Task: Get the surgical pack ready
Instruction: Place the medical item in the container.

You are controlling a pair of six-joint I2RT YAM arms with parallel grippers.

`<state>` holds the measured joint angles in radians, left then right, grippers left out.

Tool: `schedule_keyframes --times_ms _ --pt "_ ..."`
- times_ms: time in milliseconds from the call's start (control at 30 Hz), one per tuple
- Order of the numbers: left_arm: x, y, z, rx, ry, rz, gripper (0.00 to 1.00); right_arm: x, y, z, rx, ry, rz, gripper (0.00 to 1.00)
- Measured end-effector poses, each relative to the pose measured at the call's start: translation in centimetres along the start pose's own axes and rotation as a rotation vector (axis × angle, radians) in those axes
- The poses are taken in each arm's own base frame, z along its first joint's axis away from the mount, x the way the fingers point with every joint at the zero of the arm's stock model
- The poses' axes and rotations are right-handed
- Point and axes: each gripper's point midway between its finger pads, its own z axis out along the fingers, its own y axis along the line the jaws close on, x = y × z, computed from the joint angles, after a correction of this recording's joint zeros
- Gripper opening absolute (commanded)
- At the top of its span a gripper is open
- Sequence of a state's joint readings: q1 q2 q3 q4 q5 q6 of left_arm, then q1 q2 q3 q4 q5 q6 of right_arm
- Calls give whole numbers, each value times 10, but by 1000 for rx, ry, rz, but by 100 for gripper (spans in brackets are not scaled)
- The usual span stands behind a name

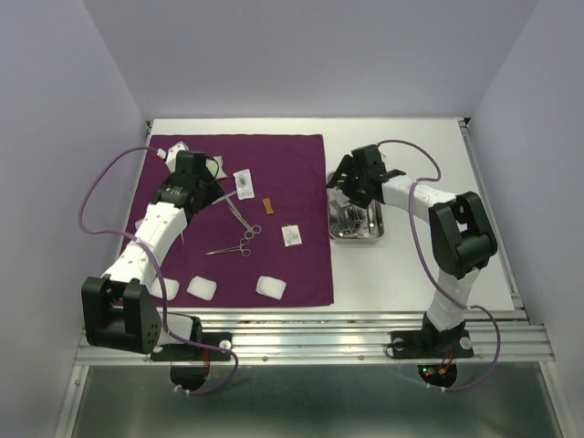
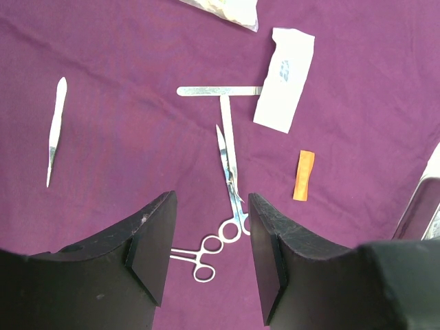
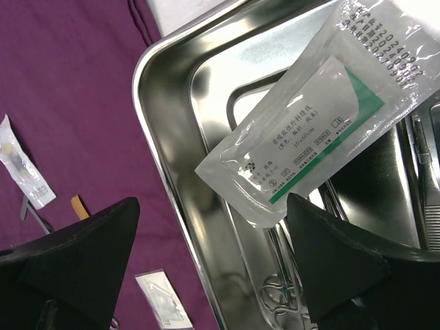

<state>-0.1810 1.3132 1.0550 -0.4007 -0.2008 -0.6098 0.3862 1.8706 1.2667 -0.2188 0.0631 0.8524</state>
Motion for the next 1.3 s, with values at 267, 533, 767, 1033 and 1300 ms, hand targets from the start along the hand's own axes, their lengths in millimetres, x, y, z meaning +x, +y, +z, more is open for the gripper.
schedule_keyframes --times_ms 267,533,767,1033,1300 --pt "0 0 0 -1 0 0 57 4 0 2 -8 14 11 100" --pt "0 0 0 0 -1 0 56 7 -2 2 -4 21 19 100" --pt "0 0 0 -1 1 0 56 12 1 2 -13 36 20 100" --pt "0 0 0 -1 1 0 56 21 -5 11 1 66 19 100" --pt "0 0 0 -1 1 0 56 19 -2 14 -4 64 16 100"
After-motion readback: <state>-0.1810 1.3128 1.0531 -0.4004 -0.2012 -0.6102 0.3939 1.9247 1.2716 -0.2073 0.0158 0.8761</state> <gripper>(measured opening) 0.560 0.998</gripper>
